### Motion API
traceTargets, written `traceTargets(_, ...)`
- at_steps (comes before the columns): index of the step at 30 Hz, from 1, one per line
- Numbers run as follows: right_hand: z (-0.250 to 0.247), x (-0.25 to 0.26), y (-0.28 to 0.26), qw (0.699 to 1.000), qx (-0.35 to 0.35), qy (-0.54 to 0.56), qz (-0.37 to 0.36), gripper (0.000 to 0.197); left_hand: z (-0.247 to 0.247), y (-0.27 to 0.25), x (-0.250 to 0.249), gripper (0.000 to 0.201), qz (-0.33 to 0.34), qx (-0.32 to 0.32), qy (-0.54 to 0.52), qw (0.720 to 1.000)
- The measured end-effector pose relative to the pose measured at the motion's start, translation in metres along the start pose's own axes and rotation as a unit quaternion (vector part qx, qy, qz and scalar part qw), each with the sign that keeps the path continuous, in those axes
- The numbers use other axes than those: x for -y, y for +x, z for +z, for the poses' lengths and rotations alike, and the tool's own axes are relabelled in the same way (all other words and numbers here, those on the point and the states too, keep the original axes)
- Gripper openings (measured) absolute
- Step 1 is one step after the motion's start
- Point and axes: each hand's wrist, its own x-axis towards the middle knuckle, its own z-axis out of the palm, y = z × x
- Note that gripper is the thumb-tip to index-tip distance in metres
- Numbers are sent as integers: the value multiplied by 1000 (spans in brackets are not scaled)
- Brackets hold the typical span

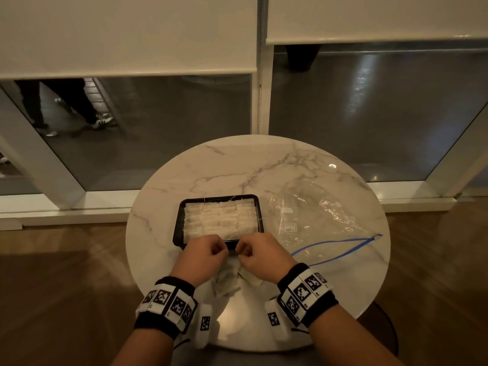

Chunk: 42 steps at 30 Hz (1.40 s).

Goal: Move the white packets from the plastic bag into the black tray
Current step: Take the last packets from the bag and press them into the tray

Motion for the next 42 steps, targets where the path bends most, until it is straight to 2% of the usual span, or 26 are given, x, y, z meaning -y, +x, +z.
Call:
traceTargets(3,14,-3,-2,996,57,-62,9,20,8,-5,9,9,-19,57,52,997)
traceTargets(6,24,-4,-3,988,109,-105,6,22,14,-8,17,10,-21,80,86,993)
traceTargets(10,34,-4,-3,976,148,-159,4,44,18,-9,20,17,-24,84,87,992)
traceTargets(14,44,-3,-3,978,115,-171,-21,34,19,-9,20,21,-23,83,77,993)
traceTargets(19,44,-4,-3,984,85,-153,-22,13,18,-9,23,2,-39,85,45,995)
traceTargets(25,37,-7,-3,990,61,-125,-38,12,14,-10,20,9,-33,53,17,998)
traceTargets(28,31,-8,-3,995,30,-87,-43,16,11,-12,13,21,-10,33,-22,999)
traceTargets(32,21,-12,0,999,-1,-34,-34,23,8,-14,4,18,45,15,-47,998)
traceTargets(36,4,-13,1,993,-25,116,-6,32,5,-14,0,19,62,-15,-124,990)
traceTargets(42,-6,-14,2,960,-61,274,3,8,4,-11,-15,13,49,-84,-246,964)
